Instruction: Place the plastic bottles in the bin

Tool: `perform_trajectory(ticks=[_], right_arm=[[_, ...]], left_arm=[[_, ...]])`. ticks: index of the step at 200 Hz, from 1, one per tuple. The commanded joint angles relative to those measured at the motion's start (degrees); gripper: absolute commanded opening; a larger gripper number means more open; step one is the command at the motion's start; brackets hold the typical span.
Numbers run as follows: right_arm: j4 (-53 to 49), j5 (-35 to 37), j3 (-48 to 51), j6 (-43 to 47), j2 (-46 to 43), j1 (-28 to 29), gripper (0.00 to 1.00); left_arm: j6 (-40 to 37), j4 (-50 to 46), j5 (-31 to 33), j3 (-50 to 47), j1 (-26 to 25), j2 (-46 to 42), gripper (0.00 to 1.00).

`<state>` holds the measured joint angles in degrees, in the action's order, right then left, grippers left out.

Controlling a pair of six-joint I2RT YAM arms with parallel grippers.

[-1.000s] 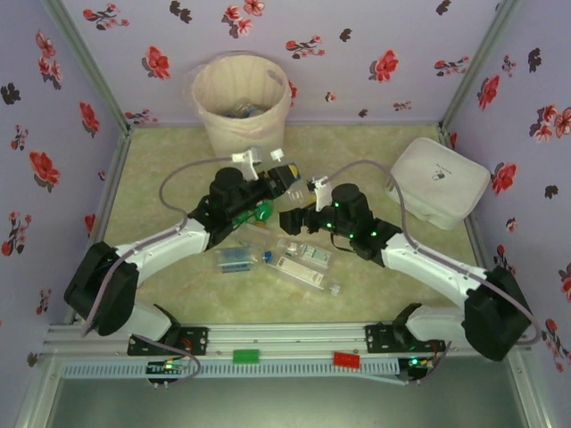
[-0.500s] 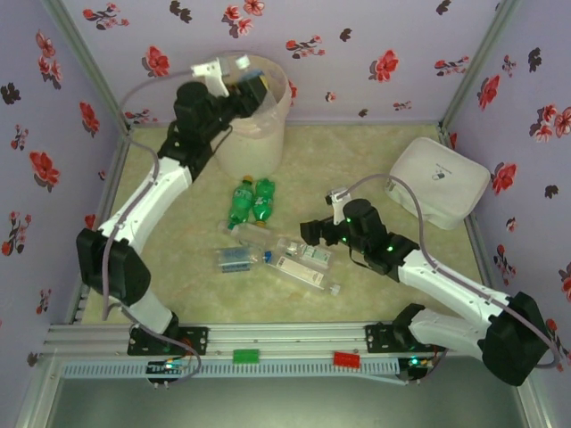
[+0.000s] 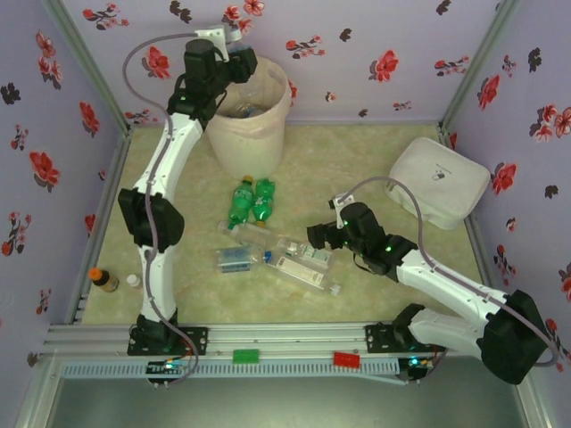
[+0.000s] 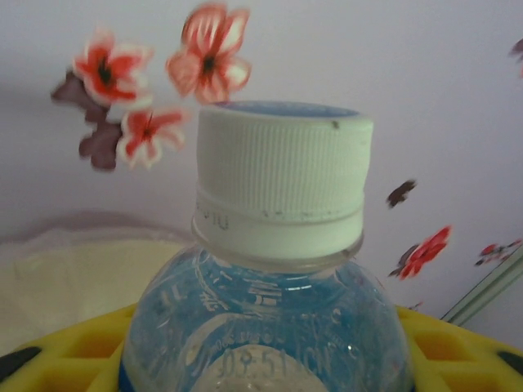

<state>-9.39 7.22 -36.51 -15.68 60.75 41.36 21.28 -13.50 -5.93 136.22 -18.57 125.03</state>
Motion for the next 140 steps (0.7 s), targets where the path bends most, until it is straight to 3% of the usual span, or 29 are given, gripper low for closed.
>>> perform_trajectory(ticks=[1, 21, 45, 99, 118, 140], right_arm=[[-2.64, 1.64, -0.63, -1.17, -0.63, 0.12, 1.0], [-2.65, 1.75, 0.25, -1.54, -1.61, 0.12, 1.0], [-3.35, 2.28, 0.49, -1.72, -2.51, 0.12, 1.0], [-4.32, 0.39, -0.13, 0.73, -1.01, 0.1, 1.0], [-6.21, -0.24, -1.56, 1.57, 1.0, 0.1, 1.0], [-7.41, -2.16, -2.88, 2.9, 3.61, 0.12, 1.0]], left_arm=[[-2.46, -6.09, 1.75, 4.66, 0.62, 3.6, 0.51], [-2.3, -6.92, 2.12, 5.48, 0.74, 4.99, 0.59], [-2.29, -8.2, 2.15, 5.5, 0.99, 4.49, 1.0], [-2.09, -7.31, -2.33, 1.27, 0.97, -4.56, 1.0], [-0.08, -2.62, -5.91, -8.53, 0.9, -12.05, 1.0], [3.25, 9.59, -8.99, -27.88, 0.41, -23.44, 1.0]])
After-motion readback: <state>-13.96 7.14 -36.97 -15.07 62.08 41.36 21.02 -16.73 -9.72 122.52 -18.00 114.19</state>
